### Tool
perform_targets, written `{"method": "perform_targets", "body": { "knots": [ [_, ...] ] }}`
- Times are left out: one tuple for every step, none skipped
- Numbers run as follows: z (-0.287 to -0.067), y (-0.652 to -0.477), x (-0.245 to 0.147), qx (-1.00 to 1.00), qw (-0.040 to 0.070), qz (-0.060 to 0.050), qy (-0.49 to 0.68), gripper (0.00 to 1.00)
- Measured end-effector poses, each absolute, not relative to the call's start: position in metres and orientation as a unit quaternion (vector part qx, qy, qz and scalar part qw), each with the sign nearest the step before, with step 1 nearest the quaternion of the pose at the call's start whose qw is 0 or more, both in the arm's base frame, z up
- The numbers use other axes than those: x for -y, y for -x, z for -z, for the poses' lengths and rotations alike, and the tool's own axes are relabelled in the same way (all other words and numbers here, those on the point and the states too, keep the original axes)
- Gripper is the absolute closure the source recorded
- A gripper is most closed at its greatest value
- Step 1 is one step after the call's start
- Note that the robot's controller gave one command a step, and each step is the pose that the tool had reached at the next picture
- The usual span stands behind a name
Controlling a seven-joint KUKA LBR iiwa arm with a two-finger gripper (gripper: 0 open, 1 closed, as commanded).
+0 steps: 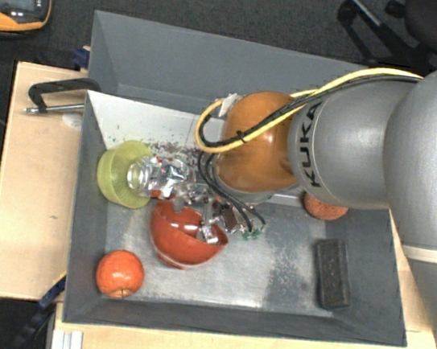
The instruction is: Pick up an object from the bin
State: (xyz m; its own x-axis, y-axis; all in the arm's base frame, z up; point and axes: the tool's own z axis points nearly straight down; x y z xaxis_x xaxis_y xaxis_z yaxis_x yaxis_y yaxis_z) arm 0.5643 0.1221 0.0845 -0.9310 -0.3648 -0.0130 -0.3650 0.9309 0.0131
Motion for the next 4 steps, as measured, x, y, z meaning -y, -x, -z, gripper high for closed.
{"method": "perform_targets", "body": {
  "knots": [
    [-0.074, -0.568, -0.137, -0.945, 0.012, -0.007, 0.326, 0.0],
    [-0.073, -0.506, -0.175, -0.944, 0.015, -0.008, 0.33, 0.0],
    [-0.071, -0.506, -0.173, -0.945, 0.014, -0.008, 0.328, 1.0],
    [-0.114, -0.552, -0.178, -0.979, 0.018, -0.011, 0.204, 1.0]
  ]
}}
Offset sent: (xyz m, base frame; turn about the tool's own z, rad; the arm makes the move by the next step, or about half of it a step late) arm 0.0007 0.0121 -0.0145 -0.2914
